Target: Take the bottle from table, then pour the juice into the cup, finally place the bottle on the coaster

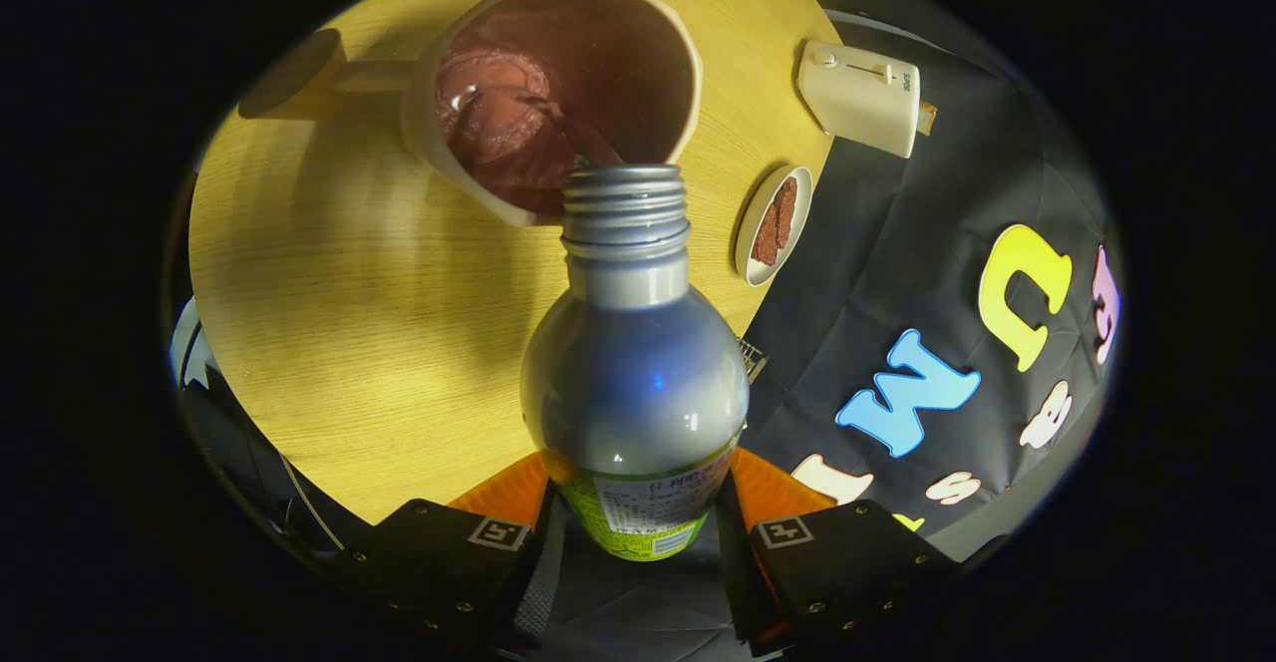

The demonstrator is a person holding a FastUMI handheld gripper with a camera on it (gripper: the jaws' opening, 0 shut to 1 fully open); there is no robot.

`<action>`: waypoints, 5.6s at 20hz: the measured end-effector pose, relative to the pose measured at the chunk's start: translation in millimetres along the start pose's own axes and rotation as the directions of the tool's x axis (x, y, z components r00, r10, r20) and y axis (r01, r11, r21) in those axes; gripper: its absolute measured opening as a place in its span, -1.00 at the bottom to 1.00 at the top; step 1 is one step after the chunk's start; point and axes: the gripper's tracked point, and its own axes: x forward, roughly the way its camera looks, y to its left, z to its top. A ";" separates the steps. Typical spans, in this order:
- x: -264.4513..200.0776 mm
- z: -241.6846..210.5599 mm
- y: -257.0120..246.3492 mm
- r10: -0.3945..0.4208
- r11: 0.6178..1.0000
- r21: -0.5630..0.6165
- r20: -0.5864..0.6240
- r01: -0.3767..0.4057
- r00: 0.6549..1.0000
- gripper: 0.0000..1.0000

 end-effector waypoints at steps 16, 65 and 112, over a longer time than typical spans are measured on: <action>-5.4 -5.4 -4.8 0.013 0.998 -0.060 -0.027 -0.014 1.000 0.36; -28.7 -9.2 -29.4 0.079 0.945 -0.295 -0.223 -0.144 0.972 0.36; -7.4 29.0 53.4 0.228 0.816 0.430 0.374 -0.386 0.899 0.37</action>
